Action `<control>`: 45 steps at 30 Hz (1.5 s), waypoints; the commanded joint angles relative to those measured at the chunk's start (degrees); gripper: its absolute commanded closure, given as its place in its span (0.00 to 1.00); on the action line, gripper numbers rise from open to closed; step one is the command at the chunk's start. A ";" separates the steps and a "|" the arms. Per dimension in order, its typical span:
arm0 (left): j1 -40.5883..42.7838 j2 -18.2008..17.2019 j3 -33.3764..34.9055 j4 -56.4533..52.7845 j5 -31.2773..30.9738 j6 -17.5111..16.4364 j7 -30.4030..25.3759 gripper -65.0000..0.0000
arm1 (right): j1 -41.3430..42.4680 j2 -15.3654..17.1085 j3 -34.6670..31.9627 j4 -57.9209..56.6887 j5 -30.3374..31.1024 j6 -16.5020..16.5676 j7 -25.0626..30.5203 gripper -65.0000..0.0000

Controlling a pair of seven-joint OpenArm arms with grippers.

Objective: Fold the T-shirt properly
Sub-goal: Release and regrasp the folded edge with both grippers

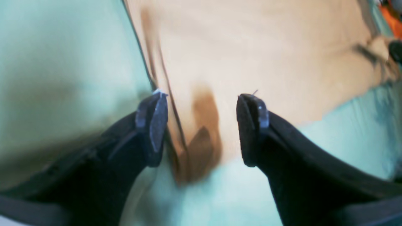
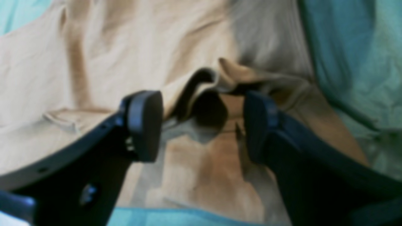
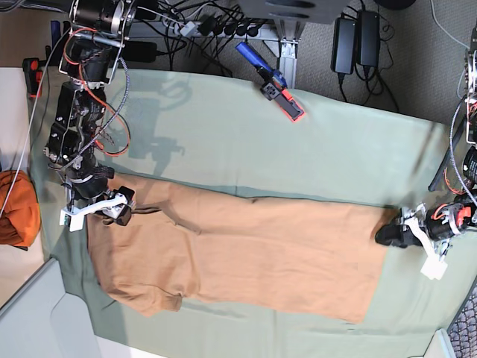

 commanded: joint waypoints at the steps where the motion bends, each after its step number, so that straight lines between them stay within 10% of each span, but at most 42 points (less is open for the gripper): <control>1: -1.64 -0.96 -1.25 2.05 -3.93 -0.71 1.11 0.41 | 1.36 1.20 2.05 1.88 0.81 4.48 0.17 0.38; 5: -0.85 -1.11 -5.73 5.88 -12.92 -0.71 9.51 0.41 | 0.87 1.22 10.82 5.49 3.56 4.50 -6.43 0.38; 13: 6.93 -2.93 -6.58 12.39 -14.75 -0.71 9.40 0.41 | -7.30 2.01 24.46 6.45 8.63 4.50 -8.02 0.38; 36: 11.69 -2.36 -6.78 12.74 -14.67 -0.71 7.67 0.41 | -0.59 -5.99 24.35 -3.56 8.44 3.08 -2.47 0.38; 45: 11.56 3.89 -14.73 8.98 -7.67 -0.71 2.19 0.41 | -0.07 -5.95 24.33 -3.56 8.20 3.23 -4.07 0.38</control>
